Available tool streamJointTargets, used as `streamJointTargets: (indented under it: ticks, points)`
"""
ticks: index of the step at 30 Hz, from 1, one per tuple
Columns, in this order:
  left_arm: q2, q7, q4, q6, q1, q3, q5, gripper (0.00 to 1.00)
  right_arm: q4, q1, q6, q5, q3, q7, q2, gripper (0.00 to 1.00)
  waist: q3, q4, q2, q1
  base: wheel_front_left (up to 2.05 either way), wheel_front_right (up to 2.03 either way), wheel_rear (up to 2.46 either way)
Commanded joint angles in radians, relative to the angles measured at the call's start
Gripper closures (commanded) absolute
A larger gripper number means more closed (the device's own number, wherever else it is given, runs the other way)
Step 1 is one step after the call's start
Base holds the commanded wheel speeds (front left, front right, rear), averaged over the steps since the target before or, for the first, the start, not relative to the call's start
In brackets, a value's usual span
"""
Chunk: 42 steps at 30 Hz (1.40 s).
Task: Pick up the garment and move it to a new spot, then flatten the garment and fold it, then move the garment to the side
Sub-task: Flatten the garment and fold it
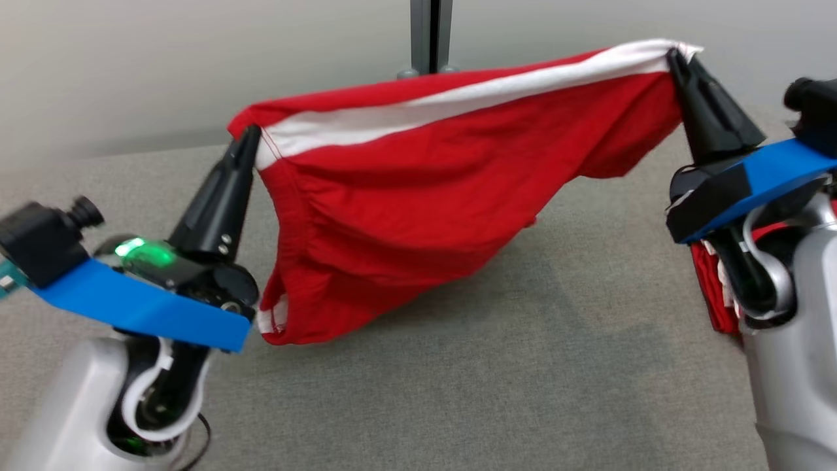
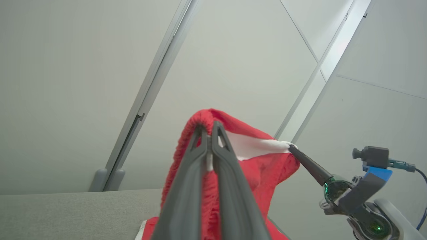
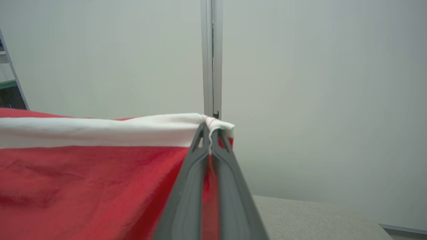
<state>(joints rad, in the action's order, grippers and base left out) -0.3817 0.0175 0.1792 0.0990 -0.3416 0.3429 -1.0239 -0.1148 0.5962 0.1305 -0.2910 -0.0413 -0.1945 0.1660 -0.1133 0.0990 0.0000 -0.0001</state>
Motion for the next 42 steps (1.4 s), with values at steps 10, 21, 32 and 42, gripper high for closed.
streamJointTargets:
  ticks: [10, 21, 32, 42]
  points:
    - [-0.030, -0.100, -0.089, -0.045, -0.317, -0.099, -0.078, 1.00, 0.061, 0.204, 0.001, -0.017, 0.007, -0.065, -0.070, 1.00, -0.211, 0.033, 0.0000, 0.0001, 0.00, 0.00, 0.00]
    - [-0.047, 0.026, -0.376, -0.012, -0.730, -0.106, 0.103, 1.00, -0.313, 0.645, 0.000, 0.178, -0.044, 0.348, -0.102, 1.00, -0.351, 0.091, 0.0000, 0.0001, 0.00, 0.00, 0.00]
    - [-0.006, 0.134, -0.532, 0.029, -0.652, -0.045, 0.061, 1.00, -0.544, 0.578, 0.000, 0.096, -0.129, 0.448, -0.095, 1.00, -0.327, 0.082, 0.0000, 0.0001, 0.00, 0.00, 0.00]
    - [-0.003, 0.107, -0.577, 0.033, -0.275, 0.240, -0.053, 1.00, -0.582, 0.203, 0.000, -0.167, -0.385, 0.340, 0.033, 1.00, -0.233, 0.069, 0.0000, 0.0001, 0.00, 0.00, 0.00]
